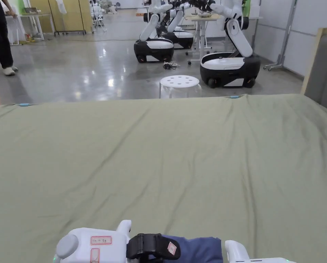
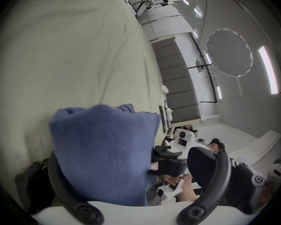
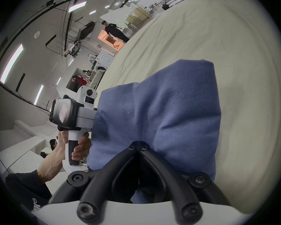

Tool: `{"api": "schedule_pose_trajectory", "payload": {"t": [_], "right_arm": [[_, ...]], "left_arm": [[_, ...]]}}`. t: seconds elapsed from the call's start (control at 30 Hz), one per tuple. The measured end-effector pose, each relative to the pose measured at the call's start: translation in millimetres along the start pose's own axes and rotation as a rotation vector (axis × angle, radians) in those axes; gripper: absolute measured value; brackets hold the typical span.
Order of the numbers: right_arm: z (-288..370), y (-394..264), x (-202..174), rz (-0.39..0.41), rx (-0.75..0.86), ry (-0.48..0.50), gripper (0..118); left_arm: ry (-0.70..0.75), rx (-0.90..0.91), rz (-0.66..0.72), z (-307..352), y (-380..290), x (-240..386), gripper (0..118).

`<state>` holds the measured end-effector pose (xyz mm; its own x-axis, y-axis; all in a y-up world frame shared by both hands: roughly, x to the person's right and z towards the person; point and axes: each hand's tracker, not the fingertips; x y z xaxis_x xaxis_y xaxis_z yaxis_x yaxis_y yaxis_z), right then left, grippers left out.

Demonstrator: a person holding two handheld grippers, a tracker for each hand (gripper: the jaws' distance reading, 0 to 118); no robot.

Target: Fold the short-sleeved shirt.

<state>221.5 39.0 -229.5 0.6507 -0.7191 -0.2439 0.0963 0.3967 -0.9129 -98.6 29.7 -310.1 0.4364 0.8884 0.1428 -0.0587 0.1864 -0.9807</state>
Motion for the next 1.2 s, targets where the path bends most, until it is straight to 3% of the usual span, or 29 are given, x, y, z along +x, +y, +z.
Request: {"api": "schedule_pose_trajectory", "payload": {"t": [0.1,0.13,0.2,0.23,0.27,0.53,0.73,0.83,1.2], "right_arm": [[1.2,0.0,3.4,-0.006,-0.001,0.012,4],[2.0,0.1,2.5,-0.01,0.001,0.015,4],[1.1,-0.8,1.1,-0.01,0.003,0.011,4],[0.0,-1.5,0.4,-0.005,0.003,0.017,4],[-0.2,-1.7,-1.4,0.0,0.005,0.013,4],[18.2,0.1,-20.5,0.059,0.064,-0.096,4],[39.9,5.0,-30.4,0.058,0.143,-0.096,4],[37.7,10.4,-39.3,0.083,0.159,-0.105,4],[-7.1,30.3,-55.7,0.109,0.112,-0.088,4]], "left_arm": [[0.142,0.007,-0.091,4.3,-12.4,21.3,110],[0.205,0.032,-0.12,9.2,-16.1,23.9,95],[0.271,0.056,-0.083,18.8,-21.4,15.3,53],[0.156,0.032,-0.013,20.7,-22.0,6.6,52],[0.137,0.039,0.0,21.5,-23.5,2.6,51],[0.226,0.026,-0.079,24.2,-19.7,26.1,49],[0.258,-0.009,-0.091,79.6,-14.7,34.9,49],[0.382,0.052,-0.109,135.8,-11.6,29.9,49],[0.83,0.131,0.115,366.3,26.0,-58.8,49]]}}
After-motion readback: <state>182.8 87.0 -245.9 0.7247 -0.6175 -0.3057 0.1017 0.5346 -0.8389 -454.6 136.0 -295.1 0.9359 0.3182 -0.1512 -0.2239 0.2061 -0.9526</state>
